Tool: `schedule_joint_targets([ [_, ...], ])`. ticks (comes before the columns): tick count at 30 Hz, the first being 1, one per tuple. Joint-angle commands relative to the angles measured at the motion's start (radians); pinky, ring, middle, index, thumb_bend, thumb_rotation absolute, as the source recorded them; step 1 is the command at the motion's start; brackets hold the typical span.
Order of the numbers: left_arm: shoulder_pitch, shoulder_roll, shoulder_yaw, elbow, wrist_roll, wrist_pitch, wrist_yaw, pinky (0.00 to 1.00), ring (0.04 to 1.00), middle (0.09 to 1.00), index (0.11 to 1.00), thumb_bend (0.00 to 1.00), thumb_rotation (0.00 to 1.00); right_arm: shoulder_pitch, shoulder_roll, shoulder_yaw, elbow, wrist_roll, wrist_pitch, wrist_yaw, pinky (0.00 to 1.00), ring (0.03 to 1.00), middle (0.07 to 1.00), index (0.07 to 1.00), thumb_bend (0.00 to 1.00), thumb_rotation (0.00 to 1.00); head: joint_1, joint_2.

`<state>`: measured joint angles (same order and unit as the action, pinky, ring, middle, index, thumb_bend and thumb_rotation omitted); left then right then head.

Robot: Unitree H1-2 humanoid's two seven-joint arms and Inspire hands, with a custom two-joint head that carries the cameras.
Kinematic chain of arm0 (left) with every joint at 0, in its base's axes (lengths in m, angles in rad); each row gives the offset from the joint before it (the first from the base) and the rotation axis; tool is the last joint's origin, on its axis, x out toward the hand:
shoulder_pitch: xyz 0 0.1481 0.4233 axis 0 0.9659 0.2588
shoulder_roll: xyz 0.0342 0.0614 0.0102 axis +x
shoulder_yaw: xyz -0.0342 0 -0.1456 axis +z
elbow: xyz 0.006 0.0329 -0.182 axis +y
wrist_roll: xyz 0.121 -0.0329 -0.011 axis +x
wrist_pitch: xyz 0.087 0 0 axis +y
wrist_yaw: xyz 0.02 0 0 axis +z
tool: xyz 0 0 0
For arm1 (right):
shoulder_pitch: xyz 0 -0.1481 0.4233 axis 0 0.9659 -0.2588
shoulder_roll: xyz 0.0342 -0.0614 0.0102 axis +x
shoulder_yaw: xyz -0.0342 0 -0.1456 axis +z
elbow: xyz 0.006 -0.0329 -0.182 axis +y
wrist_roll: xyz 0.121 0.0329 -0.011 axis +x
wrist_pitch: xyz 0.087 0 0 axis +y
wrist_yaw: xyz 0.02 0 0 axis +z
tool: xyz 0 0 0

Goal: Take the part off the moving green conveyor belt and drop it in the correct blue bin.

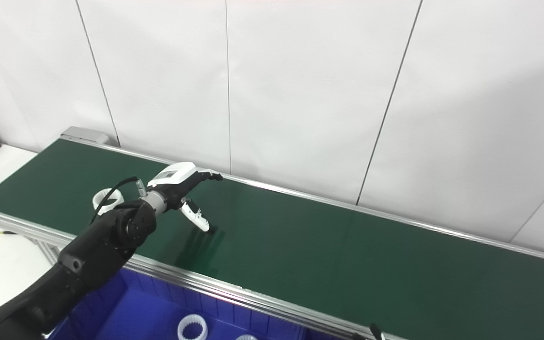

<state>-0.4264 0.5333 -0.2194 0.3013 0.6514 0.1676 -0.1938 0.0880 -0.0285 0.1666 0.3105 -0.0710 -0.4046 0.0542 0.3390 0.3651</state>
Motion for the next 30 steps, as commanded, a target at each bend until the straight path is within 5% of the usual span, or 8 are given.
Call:
schedule_joint_targets([
  [1, -0.056, 0.036, -0.002, 0.003, 0.024, -0.002, 0.012, 0.83, 0.873, 0.883, 0.841, 1.00, 0.14, -0.011, 0.011, -0.003, -0.018, 0.011, -0.061, 0.003, 0.72, 0.804, 0.847, 0.967, 0.48, 0.95, 0.002, -0.001],
  [30, -0.082, 0.043, -0.025, 0.174, 0.026, -0.060, 0.090, 0.83, 0.846, 0.857, 0.809, 0.94, 0.05, -0.001, 0.005, -0.003, -0.029, 0.008, -0.063, 0.007, 0.72, 0.800, 0.845, 0.963, 0.47, 0.96, 0.003, 0.004],
])
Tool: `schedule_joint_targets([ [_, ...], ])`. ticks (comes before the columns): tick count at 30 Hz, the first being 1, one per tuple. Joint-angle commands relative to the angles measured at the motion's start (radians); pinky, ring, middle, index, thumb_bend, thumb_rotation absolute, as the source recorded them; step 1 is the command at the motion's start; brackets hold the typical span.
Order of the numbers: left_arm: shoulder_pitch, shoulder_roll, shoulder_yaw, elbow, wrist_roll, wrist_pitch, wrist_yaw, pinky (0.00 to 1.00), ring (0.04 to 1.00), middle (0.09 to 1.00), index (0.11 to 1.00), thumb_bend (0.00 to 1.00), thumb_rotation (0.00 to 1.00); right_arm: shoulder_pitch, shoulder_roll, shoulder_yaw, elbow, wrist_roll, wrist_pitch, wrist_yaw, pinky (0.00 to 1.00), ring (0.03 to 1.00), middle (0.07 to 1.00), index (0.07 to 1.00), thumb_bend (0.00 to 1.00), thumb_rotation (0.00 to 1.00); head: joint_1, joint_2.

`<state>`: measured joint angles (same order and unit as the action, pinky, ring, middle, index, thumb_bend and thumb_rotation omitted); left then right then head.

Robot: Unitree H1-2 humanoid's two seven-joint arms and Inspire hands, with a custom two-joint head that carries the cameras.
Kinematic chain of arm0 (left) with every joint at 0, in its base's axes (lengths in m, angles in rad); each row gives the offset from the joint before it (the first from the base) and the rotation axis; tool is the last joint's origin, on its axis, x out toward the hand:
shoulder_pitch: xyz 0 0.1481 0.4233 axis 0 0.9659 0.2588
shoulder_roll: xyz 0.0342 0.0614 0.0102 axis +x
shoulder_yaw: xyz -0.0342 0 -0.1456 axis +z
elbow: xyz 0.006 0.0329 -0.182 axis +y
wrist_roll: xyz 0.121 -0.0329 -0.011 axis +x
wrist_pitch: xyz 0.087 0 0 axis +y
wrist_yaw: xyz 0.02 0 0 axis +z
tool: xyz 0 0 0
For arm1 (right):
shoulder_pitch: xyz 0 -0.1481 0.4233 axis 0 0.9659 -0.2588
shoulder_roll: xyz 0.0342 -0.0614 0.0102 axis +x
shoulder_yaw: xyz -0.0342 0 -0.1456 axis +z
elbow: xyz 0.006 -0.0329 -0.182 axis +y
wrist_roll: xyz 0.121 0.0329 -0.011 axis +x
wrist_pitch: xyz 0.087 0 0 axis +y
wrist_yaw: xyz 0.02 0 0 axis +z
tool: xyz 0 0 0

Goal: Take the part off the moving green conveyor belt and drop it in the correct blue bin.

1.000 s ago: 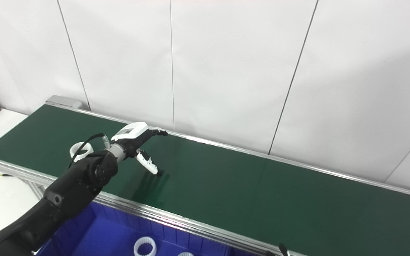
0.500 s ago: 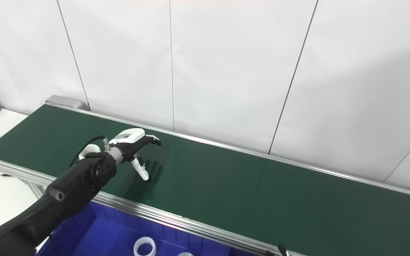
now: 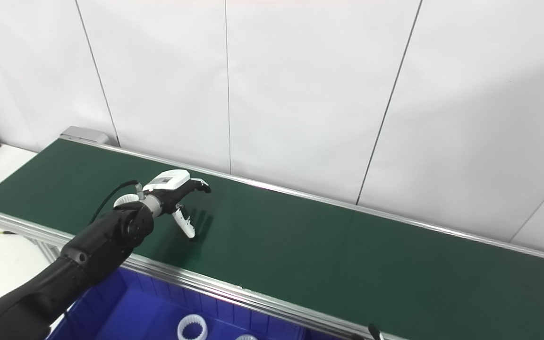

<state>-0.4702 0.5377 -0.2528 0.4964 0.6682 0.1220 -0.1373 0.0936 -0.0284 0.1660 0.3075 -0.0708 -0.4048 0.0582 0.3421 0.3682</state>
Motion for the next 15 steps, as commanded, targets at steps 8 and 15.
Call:
schedule_joint_targets([
  [8, -0.030, 0.037, -0.005, -0.059, 0.016, 0.037, -0.018, 0.85, 0.838, 0.859, 0.818, 0.93, 0.04, -0.006, 0.005, -0.004, -0.027, 0.012, -0.059, 0.004, 0.72, 0.797, 0.842, 0.962, 0.47, 0.95, 0.000, 0.001],
  [15, -0.024, 0.033, -0.026, -0.097, 0.014, 0.075, -0.075, 0.89, 0.849, 0.865, 0.813, 0.93, 0.04, -0.007, 0.002, -0.004, -0.025, 0.005, -0.061, 0.002, 0.72, 0.801, 0.844, 0.963, 0.48, 0.96, -0.001, 0.003],
])
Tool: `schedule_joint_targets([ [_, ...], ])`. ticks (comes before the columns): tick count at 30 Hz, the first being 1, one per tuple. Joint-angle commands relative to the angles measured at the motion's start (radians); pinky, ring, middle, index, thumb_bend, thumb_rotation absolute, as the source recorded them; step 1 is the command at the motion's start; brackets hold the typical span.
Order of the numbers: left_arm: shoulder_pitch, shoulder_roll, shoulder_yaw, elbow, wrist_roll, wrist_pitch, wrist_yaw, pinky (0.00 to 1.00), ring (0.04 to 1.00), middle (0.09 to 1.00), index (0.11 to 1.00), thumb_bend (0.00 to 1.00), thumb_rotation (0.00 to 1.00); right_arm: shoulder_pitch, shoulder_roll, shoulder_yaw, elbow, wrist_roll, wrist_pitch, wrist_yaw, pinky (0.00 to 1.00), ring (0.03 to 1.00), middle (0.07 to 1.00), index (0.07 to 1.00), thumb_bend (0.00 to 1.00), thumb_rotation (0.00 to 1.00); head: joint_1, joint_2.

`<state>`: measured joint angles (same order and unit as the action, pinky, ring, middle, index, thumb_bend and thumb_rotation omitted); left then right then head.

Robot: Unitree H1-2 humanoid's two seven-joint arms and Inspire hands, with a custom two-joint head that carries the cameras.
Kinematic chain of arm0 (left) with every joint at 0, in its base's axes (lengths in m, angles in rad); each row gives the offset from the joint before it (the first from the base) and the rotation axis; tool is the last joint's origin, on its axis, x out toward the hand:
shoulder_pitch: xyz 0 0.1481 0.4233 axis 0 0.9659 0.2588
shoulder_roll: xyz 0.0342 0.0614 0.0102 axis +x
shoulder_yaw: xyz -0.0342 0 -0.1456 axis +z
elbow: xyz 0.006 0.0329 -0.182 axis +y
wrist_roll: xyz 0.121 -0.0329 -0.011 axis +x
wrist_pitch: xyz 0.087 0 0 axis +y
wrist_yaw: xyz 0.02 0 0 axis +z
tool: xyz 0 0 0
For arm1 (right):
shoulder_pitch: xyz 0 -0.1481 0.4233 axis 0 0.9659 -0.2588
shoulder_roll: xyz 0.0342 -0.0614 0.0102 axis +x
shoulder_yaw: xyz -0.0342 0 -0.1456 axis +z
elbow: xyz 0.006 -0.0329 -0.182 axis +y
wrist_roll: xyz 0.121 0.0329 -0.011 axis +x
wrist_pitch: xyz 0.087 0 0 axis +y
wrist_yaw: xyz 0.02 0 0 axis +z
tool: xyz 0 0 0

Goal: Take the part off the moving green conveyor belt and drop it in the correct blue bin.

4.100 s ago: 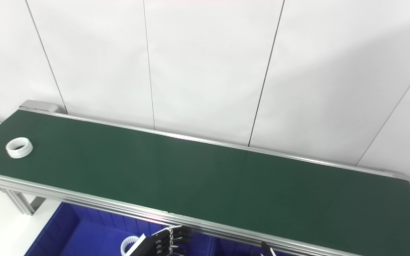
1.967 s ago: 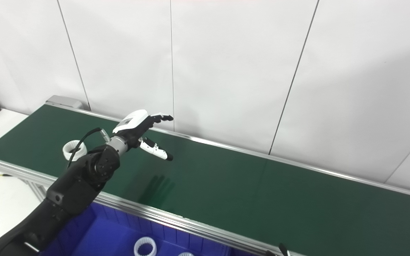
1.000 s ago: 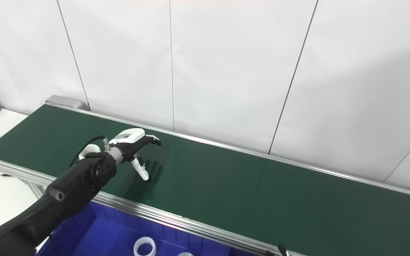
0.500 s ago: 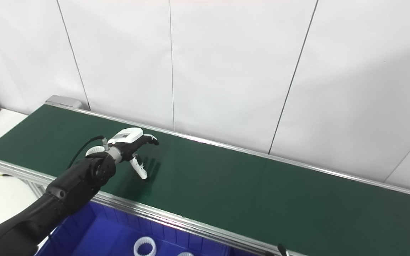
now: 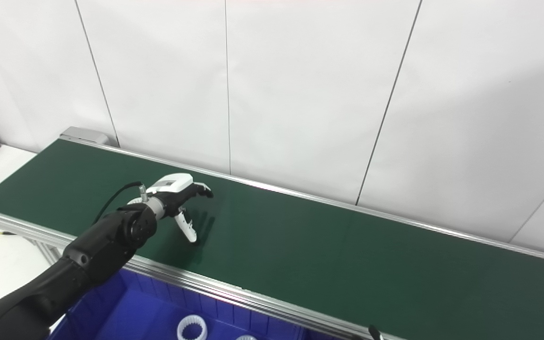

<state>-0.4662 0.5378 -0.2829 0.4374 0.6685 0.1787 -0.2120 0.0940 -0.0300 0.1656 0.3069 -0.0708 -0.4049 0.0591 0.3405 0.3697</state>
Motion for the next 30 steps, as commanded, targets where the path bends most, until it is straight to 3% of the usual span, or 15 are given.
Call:
schedule_joint_targets([
  [1, -0.027, 0.032, 0.002, -0.043, 0.016, 0.025, -0.007, 0.90, 0.850, 0.865, 0.814, 0.93, 0.04, -0.007, 0.004, -0.003, -0.025, 0.005, -0.061, 0.002, 0.72, 0.801, 0.844, 0.963, 0.47, 0.96, 0.002, 0.000],
  [19, -0.026, 0.022, -0.058, -0.081, 0.030, 0.060, -0.084, 0.90, 0.862, 0.877, 0.815, 0.93, 0.06, -0.003, 0.008, -0.004, -0.033, 0.017, -0.057, 0.006, 0.72, 0.795, 0.839, 0.962, 0.46, 0.94, -0.001, 0.003],
  [30, -0.038, 0.022, -0.079, -0.067, 0.042, 0.051, -0.095, 0.90, 0.855, 0.868, 0.823, 0.91, 0.05, -0.007, 0.006, -0.001, -0.029, 0.005, -0.060, 0.002, 0.71, 0.789, 0.839, 0.962, 0.48, 0.95, -0.003, 0.004],
])
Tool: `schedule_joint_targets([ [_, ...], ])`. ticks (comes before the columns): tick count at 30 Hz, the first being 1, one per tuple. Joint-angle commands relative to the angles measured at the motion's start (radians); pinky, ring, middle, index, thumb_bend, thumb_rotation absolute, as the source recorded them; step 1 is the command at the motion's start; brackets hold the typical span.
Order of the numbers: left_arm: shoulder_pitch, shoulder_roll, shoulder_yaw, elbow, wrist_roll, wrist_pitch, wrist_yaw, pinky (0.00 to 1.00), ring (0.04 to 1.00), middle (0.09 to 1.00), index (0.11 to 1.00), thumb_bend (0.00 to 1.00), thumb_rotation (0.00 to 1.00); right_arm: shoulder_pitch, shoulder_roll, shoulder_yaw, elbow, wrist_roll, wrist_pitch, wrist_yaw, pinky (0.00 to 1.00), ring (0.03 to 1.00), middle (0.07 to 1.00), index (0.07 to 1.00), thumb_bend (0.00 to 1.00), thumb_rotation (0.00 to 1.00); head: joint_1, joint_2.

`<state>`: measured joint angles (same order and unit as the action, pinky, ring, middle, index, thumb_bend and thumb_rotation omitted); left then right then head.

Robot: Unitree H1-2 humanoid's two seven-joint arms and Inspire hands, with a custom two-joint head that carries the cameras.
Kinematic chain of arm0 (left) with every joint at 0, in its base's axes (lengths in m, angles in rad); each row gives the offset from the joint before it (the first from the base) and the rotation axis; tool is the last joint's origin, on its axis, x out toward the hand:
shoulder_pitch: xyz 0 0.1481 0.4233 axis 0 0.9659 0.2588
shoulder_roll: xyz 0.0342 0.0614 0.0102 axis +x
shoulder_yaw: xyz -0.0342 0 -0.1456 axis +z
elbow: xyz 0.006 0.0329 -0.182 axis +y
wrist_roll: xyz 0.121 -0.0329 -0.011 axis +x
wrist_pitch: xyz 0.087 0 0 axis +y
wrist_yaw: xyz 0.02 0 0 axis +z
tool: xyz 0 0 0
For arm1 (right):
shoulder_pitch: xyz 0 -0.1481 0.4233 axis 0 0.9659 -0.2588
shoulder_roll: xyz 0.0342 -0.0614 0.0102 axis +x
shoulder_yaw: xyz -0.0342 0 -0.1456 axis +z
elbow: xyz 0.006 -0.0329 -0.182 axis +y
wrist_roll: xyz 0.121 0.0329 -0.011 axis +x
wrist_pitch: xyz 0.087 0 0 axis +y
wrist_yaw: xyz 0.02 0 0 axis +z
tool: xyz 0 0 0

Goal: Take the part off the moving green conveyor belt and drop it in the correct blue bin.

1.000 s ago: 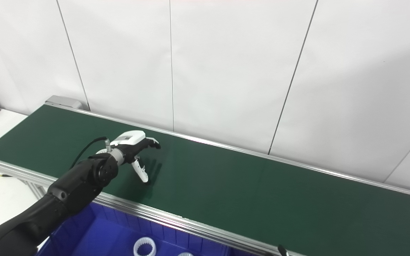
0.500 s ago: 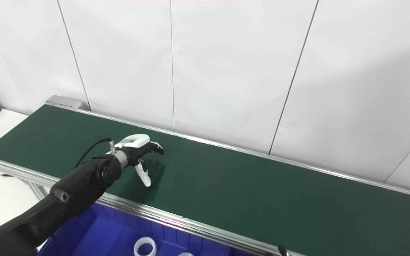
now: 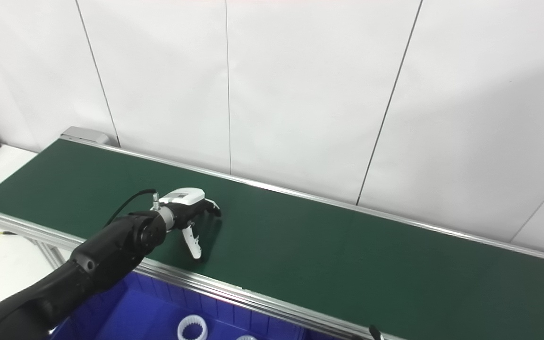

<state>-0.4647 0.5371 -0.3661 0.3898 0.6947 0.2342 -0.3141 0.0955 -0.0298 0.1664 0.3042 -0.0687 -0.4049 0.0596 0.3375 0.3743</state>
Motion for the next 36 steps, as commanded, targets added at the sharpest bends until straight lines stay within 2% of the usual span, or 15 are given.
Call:
schedule_joint_targets([
  [1, -0.039, 0.023, 0.003, -0.021, 0.015, -0.004, 0.005, 0.90, 0.857, 0.868, 0.824, 0.91, 0.05, -0.009, 0.005, -0.001, -0.027, 0.002, -0.060, 0.002, 0.71, 0.790, 0.839, 0.963, 0.48, 0.95, 0.000, 0.000],
  [16, -0.042, 0.022, 0.012, -0.014, 0.016, -0.002, 0.023, 0.91, 0.862, 0.879, 0.822, 0.92, 0.05, -0.006, 0.002, -0.002, -0.029, 0.004, -0.061, 0.004, 0.70, 0.792, 0.838, 0.957, 0.51, 0.95, -0.001, 0.002],
  [36, -0.038, 0.027, 0.022, -0.013, 0.025, -0.004, 0.038, 0.90, 0.852, 0.872, 0.811, 0.91, 0.02, -0.002, 0.001, -0.005, -0.035, 0.015, -0.059, 0.010, 0.72, 0.799, 0.841, 0.959, 0.47, 0.94, 0.001, 0.005],
])
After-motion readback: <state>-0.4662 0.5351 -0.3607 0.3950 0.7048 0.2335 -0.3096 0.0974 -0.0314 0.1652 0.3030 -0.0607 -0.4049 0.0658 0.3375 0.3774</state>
